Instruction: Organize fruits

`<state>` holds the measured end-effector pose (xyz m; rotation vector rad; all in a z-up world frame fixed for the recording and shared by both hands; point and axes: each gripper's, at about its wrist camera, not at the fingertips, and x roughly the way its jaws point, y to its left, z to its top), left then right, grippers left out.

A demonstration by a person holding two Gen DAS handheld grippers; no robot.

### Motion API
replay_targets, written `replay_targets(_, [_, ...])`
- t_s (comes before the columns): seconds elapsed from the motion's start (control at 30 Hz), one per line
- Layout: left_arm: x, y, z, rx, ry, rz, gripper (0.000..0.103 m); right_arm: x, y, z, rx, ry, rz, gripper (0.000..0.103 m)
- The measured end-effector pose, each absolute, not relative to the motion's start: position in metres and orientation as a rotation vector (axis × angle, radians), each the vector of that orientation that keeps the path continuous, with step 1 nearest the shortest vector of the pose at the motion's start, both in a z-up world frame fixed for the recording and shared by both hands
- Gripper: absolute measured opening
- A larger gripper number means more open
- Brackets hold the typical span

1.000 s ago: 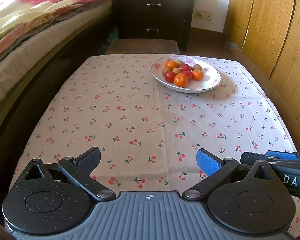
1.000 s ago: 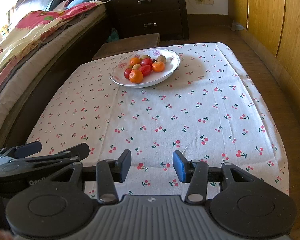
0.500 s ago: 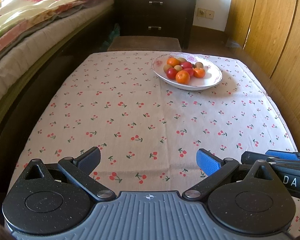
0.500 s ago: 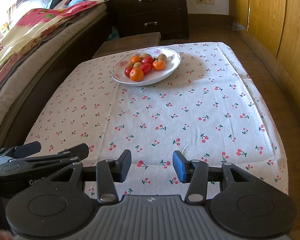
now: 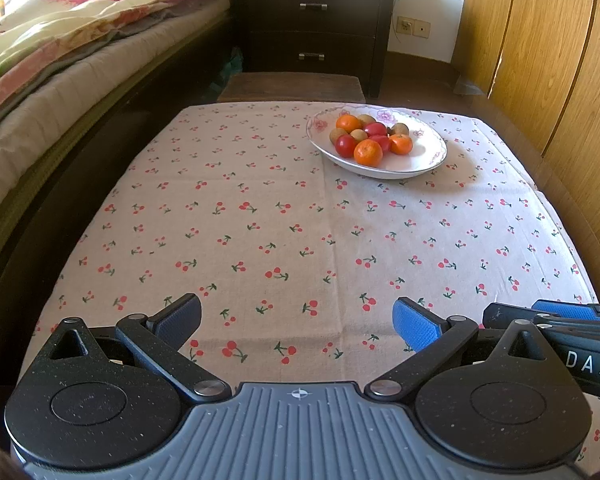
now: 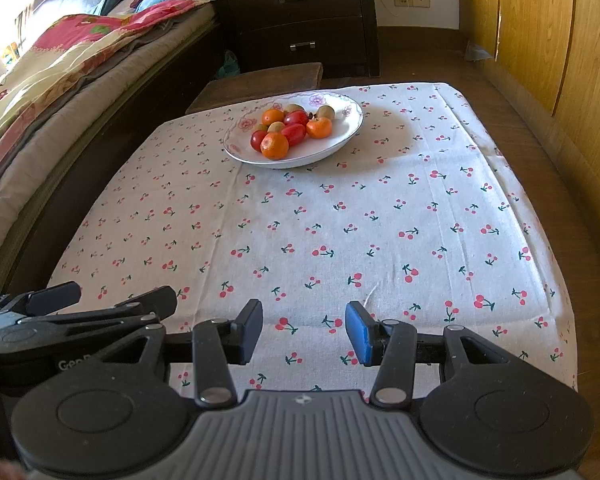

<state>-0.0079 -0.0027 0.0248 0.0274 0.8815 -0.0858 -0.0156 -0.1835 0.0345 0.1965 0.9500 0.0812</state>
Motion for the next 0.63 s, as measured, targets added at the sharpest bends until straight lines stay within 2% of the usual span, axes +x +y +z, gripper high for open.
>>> replay_targets(0.63, [-0.0082,-0.002,0.0248,0.021,0.886,-0.075,0.103,-0.0162,-0.1827,0.0341,0.199,0.951,0.082,0.046])
